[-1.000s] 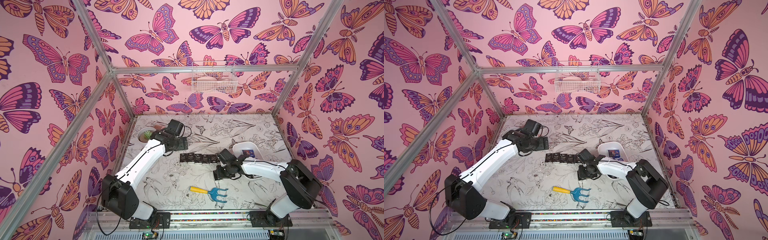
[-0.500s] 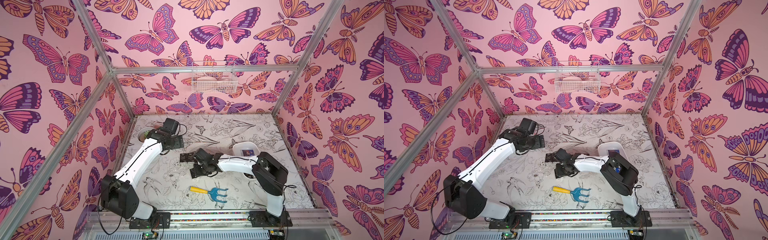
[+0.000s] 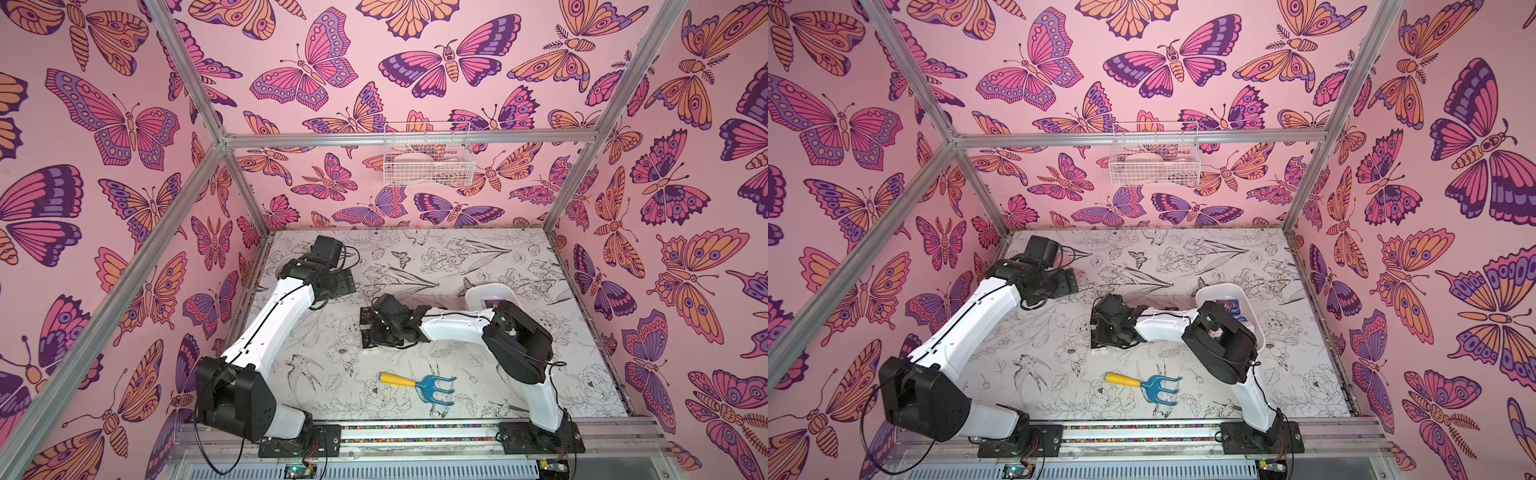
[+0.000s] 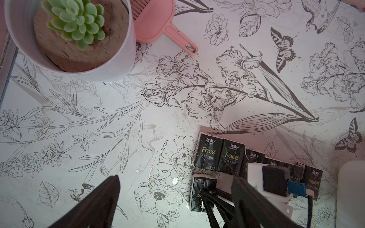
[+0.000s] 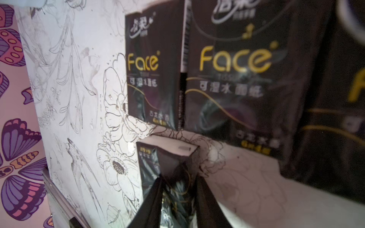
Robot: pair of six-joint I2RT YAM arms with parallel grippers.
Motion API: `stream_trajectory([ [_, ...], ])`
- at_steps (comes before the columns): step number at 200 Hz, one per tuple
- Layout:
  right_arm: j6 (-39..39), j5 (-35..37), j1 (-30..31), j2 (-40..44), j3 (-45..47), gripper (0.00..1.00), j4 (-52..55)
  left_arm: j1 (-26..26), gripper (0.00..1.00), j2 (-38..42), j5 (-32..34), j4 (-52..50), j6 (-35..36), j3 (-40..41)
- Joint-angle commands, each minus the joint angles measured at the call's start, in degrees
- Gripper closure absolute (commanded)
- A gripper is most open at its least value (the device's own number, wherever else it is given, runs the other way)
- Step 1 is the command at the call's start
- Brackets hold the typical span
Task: Take the pocket tissues out of the storage box
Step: Move the pocket tissues to the center of the board.
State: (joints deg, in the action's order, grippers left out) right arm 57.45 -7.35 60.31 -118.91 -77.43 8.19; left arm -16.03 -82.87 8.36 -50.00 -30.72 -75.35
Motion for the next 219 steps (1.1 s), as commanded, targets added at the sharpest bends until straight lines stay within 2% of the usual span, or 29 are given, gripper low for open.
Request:
stream_trajectory([
  [1,4.02,2.11,0.59,-1.05,0.66,0.7,-1.39,0.47,0.06,1.34,-0.54,-1.81,-0.2,1.14],
  [127,5.43,4.1,0.51,-1.67,0.69,0.69,-2.48,0.55,0.06,2.21,-0.54,-1.73,-0.32,2.41],
  [219,3.1,5.17,0.4,1.74,1.22,0.58,-4.37,0.5,0.06,1.5,-2.42,-1.77,-0.9,2.14],
])
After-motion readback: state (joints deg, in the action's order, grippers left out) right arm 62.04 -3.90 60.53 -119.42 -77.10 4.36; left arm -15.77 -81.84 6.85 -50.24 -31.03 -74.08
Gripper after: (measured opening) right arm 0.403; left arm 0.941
